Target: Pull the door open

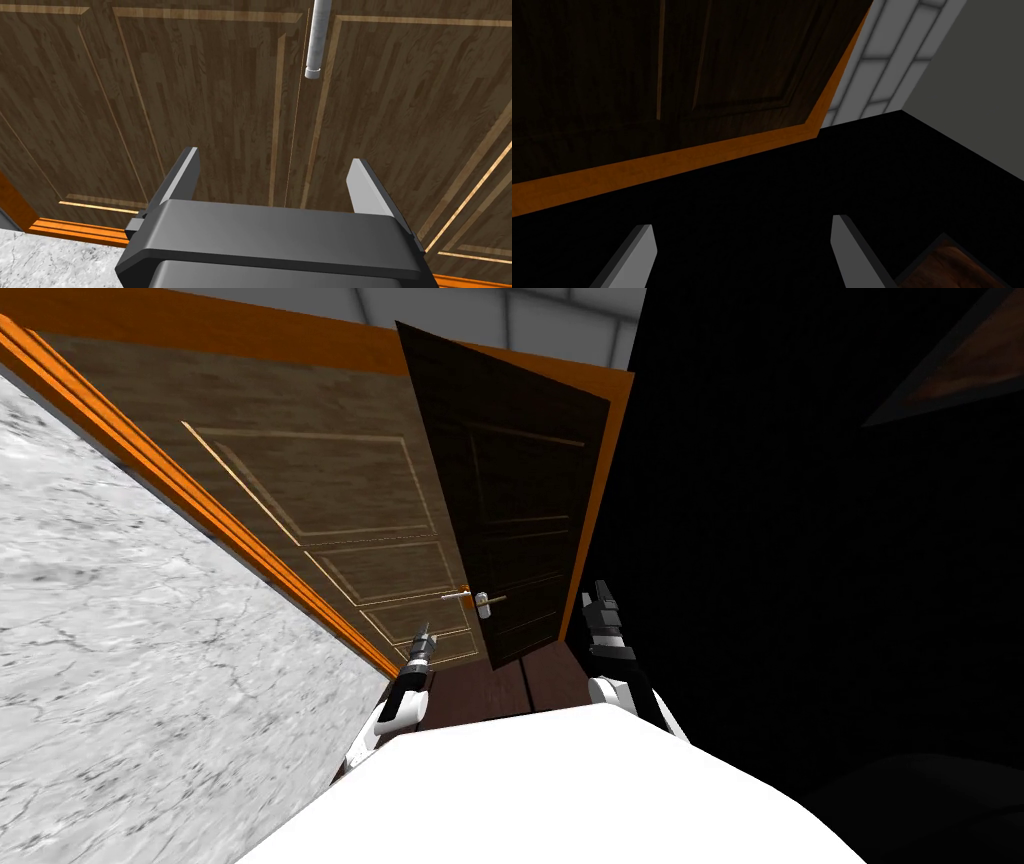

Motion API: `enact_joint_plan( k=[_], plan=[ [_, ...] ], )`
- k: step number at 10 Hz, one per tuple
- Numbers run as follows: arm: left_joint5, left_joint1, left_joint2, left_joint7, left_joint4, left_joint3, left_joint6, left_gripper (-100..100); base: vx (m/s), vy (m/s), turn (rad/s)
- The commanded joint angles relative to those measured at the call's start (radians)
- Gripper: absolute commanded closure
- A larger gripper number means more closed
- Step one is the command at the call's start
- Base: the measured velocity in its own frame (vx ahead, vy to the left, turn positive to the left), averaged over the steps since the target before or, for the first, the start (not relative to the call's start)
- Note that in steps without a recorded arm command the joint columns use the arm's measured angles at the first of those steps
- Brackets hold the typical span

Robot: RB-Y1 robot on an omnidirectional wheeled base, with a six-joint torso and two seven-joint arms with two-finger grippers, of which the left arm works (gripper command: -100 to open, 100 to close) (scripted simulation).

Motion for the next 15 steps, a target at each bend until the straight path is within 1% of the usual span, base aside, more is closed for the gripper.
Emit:
enact_joint_plan(
  k=[1,4,7,8,9,11,12,13,14,15],
  plan=[
    [0.005,-0.017,0.009,0.007,0.040,0.004,0.001,-100,0.155,0.015,-0.068],
    [0.012,-0.046,0.019,0.018,0.105,0.010,0.004,-100,0.187,0.003,-0.074],
    [0.015,-0.072,0.021,0.025,0.148,0.006,0.007,-100,0.177,-0.006,-0.075],
    [0.015,-0.068,0.023,0.024,0.138,0.008,0.009,-100,0.080,-0.004,-0.019],
    [0.024,-0.056,0.049,0.033,0.160,0.036,0.004,-100,0.006,0.015,0.017],
    [0.037,-0.041,0.086,0.049,0.192,0.072,-0.007,-100,0.001,-0.003,-0.050],
    [0.041,-0.037,0.100,0.055,0.204,0.084,-0.011,-100,0.034,-0.018,-0.065],
    [0.051,-0.030,0.125,0.067,0.228,0.106,-0.020,-100,0.085,-0.025,-0.138],
    [0.053,-0.029,0.131,0.071,0.234,0.111,-0.022,-100,0.108,-0.018,-0.067],
    [0.062,-0.027,0.152,0.083,0.254,0.127,-0.031,-100,0.128,0.011,-0.144]
  ],
)
